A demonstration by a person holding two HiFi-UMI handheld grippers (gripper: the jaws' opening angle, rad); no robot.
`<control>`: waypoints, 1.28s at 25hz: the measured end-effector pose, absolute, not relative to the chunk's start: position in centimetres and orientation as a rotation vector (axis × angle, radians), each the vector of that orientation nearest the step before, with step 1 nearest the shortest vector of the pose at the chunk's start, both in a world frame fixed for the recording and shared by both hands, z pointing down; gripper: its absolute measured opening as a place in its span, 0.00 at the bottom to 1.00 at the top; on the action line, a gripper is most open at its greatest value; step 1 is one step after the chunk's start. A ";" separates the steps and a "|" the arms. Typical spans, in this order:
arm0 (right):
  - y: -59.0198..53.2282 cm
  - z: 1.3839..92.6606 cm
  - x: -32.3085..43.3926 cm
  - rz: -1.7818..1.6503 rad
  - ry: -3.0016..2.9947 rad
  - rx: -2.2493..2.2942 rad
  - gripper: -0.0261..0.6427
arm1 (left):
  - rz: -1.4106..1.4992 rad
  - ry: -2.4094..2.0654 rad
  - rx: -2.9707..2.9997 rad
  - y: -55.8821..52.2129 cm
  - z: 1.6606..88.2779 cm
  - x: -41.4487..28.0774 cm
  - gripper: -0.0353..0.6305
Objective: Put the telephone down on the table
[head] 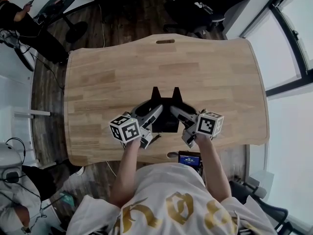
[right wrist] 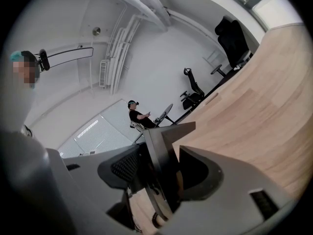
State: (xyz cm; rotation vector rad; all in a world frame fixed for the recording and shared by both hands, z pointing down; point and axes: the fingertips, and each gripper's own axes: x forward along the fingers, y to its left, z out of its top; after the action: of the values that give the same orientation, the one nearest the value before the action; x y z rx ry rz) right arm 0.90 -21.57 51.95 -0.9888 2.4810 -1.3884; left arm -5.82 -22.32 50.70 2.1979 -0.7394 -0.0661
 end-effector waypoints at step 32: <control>-25.6 60.2 0.0 -1.609 2.483 -1.002 0.38 | -0.021 -0.747 2.021 -26.2 59.4 -6.8 0.37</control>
State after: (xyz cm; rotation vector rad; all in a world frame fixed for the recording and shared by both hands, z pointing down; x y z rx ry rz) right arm -0.01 -25.64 60.23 -1.0019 2.4830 -1.6086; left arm -6.77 -26.16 59.40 2.0207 -0.7473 -0.0214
